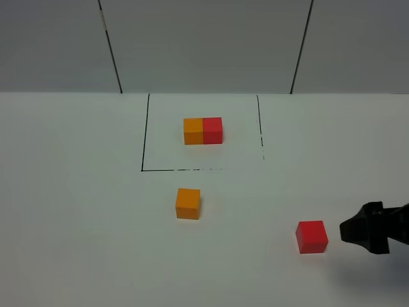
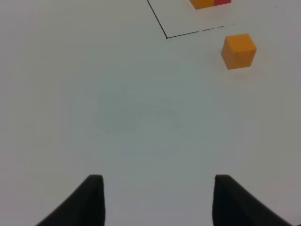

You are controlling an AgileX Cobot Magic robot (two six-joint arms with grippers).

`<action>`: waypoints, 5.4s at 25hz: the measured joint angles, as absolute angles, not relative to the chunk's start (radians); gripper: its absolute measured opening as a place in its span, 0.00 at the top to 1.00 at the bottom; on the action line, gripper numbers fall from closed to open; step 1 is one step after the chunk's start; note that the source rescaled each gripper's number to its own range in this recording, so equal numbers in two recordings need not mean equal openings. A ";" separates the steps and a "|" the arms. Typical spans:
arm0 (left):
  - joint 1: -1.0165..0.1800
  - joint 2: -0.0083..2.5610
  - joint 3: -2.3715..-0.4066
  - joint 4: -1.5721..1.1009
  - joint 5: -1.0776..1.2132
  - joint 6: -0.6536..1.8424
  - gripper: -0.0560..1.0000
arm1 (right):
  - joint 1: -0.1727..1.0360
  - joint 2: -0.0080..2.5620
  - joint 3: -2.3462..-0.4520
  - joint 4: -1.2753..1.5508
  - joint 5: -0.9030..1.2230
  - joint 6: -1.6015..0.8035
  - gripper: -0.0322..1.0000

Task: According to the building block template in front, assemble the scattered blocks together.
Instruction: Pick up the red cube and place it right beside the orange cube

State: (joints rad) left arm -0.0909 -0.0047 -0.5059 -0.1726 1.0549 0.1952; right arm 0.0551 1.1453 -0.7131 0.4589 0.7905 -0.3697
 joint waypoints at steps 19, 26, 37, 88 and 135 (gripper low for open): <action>-0.091 -0.005 -0.506 -0.173 1.055 0.195 0.67 | 0.354 1.698 -0.922 0.181 0.706 -0.078 0.00; -0.091 -0.005 -0.506 -0.173 1.055 0.195 0.67 | 0.354 1.762 -0.922 0.166 0.613 -0.033 0.00; -0.091 -0.005 -0.506 -0.173 1.055 0.195 0.68 | 0.354 1.854 -0.925 0.168 0.523 -0.021 0.00; -0.091 -0.005 -0.506 -0.173 1.054 0.195 0.68 | 0.598 2.053 -1.480 -0.201 0.946 -0.853 0.82; -0.091 -0.005 -0.506 -0.148 1.052 0.169 0.38 | 0.613 2.393 -1.894 -0.034 1.078 -0.933 0.83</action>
